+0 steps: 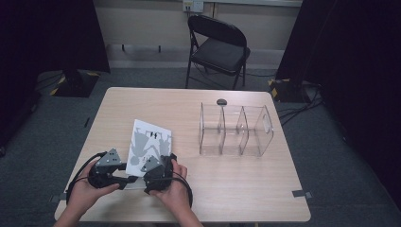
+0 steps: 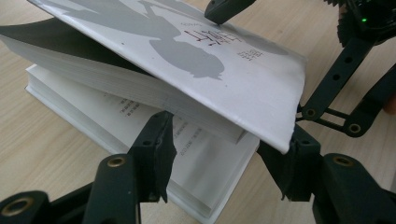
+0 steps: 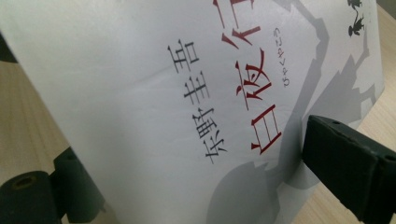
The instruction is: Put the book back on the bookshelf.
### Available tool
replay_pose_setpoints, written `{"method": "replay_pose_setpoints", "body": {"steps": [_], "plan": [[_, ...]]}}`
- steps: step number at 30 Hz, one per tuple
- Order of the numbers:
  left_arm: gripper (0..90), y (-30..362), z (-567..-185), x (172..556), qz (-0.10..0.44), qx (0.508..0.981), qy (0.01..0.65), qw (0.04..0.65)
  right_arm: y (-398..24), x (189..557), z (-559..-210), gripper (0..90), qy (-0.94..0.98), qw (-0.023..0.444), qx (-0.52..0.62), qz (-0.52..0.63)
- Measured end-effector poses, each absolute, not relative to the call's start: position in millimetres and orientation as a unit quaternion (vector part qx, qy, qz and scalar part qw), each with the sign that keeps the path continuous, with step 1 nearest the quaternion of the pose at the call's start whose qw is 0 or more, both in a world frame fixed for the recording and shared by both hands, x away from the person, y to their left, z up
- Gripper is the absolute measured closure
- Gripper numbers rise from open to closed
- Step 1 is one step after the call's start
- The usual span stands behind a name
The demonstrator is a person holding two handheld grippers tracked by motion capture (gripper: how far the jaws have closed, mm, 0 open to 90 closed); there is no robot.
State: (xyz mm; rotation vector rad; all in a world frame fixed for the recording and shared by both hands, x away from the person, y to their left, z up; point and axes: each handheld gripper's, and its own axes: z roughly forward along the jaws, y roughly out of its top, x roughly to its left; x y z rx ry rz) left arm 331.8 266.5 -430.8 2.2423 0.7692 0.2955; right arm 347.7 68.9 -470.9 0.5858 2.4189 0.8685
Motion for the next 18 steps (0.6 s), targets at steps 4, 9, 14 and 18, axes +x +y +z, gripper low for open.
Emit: {"method": "replay_pose_setpoints", "body": {"steps": [4, 9, 14, 18], "plan": [[45.3, 268, -434, 333, 0.111, 0.873, 0.304, 0.364, 71, 347, -473, 8.2, 0.889, 0.262, 0.204, 0.316], [45.2, 268, -437, 333, 0.114, 0.873, 0.305, 0.362, 71, 346, -474, 12.4, 0.89, 0.272, 0.186, 0.315], [43.3, 268, -440, 333, 0.12, 0.872, 0.301, 0.367, 65, 346, -471, 21.2, 0.889, 0.281, 0.161, 0.324], [41.5, 267, -445, 334, 0.124, 0.875, 0.293, 0.365, 65, 345, -470, 25.0, 0.891, 0.29, 0.148, 0.316]]}}
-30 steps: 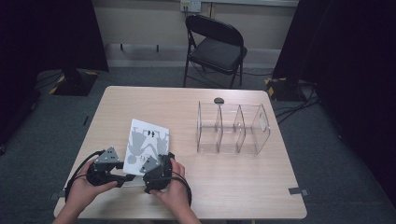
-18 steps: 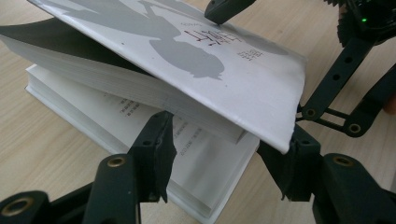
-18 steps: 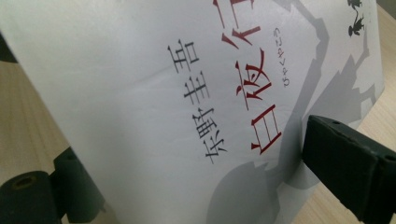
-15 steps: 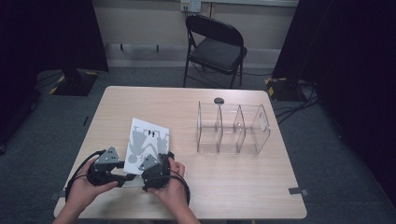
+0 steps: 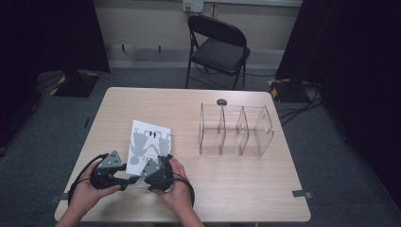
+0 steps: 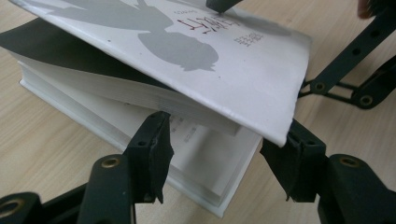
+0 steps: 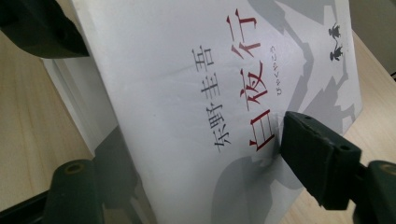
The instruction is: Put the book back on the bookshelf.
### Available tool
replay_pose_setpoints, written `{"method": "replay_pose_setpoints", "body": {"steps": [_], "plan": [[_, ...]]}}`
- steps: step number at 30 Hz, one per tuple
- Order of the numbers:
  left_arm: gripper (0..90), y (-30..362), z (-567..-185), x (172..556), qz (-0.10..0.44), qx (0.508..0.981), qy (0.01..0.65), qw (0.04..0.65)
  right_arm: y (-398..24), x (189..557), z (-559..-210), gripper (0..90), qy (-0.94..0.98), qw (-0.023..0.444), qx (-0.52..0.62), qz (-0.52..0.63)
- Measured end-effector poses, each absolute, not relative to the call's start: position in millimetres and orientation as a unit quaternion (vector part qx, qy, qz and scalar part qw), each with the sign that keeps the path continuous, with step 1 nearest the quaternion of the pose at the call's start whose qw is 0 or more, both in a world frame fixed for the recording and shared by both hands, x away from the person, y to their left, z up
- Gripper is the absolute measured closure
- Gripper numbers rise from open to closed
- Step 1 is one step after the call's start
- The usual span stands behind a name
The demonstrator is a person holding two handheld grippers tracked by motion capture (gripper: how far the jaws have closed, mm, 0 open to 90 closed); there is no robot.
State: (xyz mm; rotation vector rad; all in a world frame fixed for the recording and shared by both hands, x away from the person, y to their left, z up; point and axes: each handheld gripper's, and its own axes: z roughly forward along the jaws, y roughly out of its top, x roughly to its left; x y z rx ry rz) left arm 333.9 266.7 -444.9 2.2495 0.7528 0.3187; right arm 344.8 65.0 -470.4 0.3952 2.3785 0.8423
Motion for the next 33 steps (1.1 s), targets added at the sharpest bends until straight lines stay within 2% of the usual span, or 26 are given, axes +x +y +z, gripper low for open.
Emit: {"method": "replay_pose_setpoints", "body": {"steps": [1, 5, 8, 13, 33], "plan": [[40.3, 266, -446, 334, 0.123, 0.872, 0.292, 0.374, 65, 344, -469, 28.7, 0.892, 0.296, 0.143, 0.311], [34.3, 266, -446, 334, 0.128, 0.876, 0.282, 0.371, 64, 342, -468, 32.1, 0.892, 0.302, 0.141, 0.306], [22.7, 267, -448, 334, 0.141, 0.868, 0.284, 0.382, 64, 343, -467, 32.7, 0.892, 0.301, 0.139, 0.307], [21.5, 278, -444, 334, 0.162, 0.863, 0.283, 0.386, 65, 344, -465, 33.5, 0.896, 0.301, 0.136, 0.298], [18.9, 298, -466, 335, 0.145, 0.87, 0.307, 0.358, 61, 351, -455, 38.0, 0.905, 0.278, 0.139, 0.292]]}}
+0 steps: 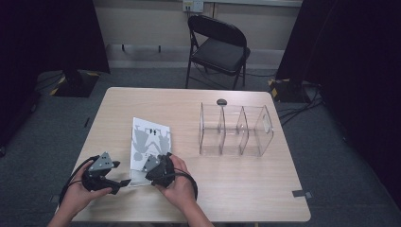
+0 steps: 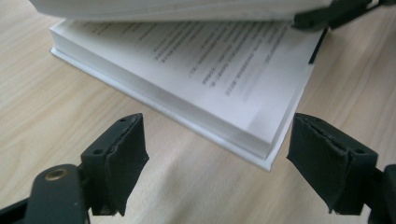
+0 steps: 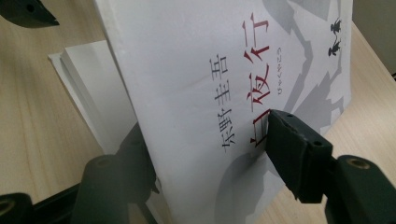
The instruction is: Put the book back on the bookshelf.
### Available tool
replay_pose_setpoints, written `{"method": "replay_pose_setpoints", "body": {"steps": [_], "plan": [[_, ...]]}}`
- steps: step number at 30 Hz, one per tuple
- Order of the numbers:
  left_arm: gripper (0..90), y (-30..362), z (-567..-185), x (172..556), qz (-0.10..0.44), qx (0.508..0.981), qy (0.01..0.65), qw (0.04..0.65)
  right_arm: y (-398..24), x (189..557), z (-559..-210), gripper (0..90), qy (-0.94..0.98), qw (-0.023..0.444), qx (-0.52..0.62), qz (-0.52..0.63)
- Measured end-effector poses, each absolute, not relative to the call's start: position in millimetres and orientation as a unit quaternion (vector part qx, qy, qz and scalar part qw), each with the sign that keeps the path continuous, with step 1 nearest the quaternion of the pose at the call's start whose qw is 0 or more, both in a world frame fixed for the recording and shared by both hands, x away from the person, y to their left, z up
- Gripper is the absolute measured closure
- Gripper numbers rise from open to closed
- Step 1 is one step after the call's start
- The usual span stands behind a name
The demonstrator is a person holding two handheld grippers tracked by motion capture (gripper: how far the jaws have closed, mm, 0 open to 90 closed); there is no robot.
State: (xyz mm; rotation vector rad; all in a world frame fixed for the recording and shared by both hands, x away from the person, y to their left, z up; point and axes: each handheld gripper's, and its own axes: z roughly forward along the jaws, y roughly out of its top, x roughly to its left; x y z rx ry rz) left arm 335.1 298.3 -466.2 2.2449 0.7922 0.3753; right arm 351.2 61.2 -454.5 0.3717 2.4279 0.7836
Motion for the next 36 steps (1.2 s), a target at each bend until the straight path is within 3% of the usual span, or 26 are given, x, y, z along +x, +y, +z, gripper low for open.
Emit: {"method": "replay_pose_setpoints", "body": {"steps": [19, 36], "plan": [[18.9, 311, -476, 325, 0.156, 0.873, 0.311, 0.341, 43, 356, -442, 53.2, 0.895, 0.285, 0.182, 0.291], [18.8, 301, -482, 336, 0.16, 0.882, 0.305, 0.321, 41, 364, -425, 59.1, 0.889, 0.294, 0.199, 0.29]]}}
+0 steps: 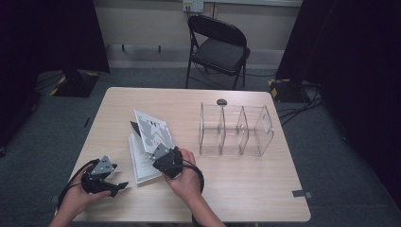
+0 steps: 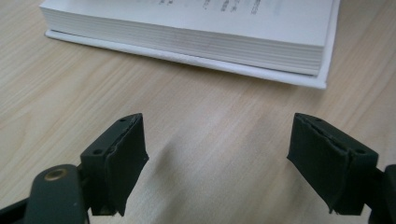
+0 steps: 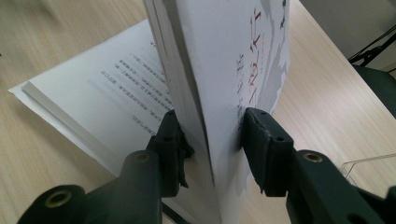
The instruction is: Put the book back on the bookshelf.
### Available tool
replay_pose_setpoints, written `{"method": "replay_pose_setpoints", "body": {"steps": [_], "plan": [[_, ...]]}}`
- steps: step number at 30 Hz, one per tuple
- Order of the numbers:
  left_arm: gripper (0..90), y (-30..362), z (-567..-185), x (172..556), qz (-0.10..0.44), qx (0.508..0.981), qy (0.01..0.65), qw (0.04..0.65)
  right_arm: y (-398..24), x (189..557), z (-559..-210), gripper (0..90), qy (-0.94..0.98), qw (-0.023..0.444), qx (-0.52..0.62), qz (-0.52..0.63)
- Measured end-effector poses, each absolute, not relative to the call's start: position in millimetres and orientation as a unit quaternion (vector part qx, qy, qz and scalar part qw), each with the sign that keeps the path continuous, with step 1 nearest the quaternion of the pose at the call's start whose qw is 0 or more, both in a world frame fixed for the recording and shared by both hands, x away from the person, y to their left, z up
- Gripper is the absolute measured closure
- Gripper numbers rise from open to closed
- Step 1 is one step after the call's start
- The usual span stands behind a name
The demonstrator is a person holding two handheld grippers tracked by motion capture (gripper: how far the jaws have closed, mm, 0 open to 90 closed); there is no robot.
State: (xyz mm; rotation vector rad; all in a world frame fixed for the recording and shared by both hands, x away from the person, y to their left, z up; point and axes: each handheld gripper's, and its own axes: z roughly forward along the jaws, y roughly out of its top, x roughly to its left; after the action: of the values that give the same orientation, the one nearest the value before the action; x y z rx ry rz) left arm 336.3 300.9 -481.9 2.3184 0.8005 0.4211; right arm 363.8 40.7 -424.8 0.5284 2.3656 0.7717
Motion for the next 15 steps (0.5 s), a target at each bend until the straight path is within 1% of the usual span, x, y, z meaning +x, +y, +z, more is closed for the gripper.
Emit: {"method": "replay_pose_setpoints", "body": {"steps": [8, 10, 13, 15], "plan": [[19.3, 292, -485, 343, 0.155, 0.885, 0.295, 0.326, 46, 365, -414, 59.8, 0.891, 0.288, 0.208, 0.282], [19.6, 288, -487, 346, 0.165, 0.891, 0.284, 0.312, 47, 364, -412, 59.8, 0.892, 0.286, 0.209, 0.281], [19.6, 289, -487, 347, 0.162, 0.89, 0.287, 0.316, 48, 364, -410, 60.0, 0.893, 0.283, 0.211, 0.28], [19.1, 291, -487, 349, 0.169, 0.889, 0.287, 0.313, 50, 362, -405, 60.4, 0.895, 0.281, 0.21, 0.275]]}}
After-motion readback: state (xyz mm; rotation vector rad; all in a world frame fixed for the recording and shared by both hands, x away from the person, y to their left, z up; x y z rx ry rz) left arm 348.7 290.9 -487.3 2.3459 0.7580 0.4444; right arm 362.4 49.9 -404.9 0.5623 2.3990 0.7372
